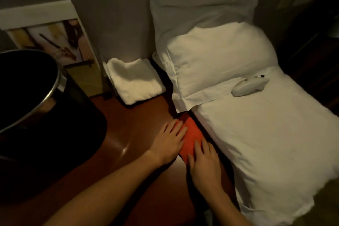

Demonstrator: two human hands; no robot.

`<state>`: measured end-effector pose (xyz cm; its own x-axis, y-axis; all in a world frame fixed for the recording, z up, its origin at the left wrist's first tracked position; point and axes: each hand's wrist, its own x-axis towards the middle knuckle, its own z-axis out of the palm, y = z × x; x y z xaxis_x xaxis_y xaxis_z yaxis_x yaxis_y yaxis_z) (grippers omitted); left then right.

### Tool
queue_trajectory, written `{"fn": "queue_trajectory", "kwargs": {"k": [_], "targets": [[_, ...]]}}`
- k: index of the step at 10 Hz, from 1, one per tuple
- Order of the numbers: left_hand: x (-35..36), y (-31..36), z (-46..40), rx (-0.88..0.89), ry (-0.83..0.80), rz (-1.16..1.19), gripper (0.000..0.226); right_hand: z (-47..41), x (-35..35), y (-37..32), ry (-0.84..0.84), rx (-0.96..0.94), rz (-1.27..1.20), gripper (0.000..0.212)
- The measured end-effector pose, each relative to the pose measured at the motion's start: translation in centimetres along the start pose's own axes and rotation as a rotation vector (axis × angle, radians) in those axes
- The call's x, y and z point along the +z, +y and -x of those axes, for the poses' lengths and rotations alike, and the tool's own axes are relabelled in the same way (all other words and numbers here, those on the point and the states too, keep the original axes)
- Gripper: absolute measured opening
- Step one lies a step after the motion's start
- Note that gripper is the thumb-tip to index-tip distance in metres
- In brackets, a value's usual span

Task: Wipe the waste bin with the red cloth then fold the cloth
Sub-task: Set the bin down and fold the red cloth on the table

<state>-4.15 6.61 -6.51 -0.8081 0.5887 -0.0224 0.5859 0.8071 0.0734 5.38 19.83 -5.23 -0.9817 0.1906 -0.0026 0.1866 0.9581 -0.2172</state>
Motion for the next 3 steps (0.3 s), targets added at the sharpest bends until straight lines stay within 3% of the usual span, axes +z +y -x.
{"fn": "queue_trajectory", "kwargs": {"k": [1, 2, 3], "targets": [[0.0, -0.4, 0.9, 0.02, -0.087, -0.053, 0.058, 0.3, 0.1, 0.0, -0.065, 0.029, 0.016, 0.06], [-1.0, -0.7, 1.6, 0.019, -0.235, -0.021, 0.063, 1.5, 0.6, -0.1, -0.244, 0.018, -0.01, 0.063], [-3.0, -0.3, 1.8, -0.012, -0.329, 0.052, 0.061, 1.6, -2.1, -0.6, -0.227, 0.023, -0.255, 0.054]]}}
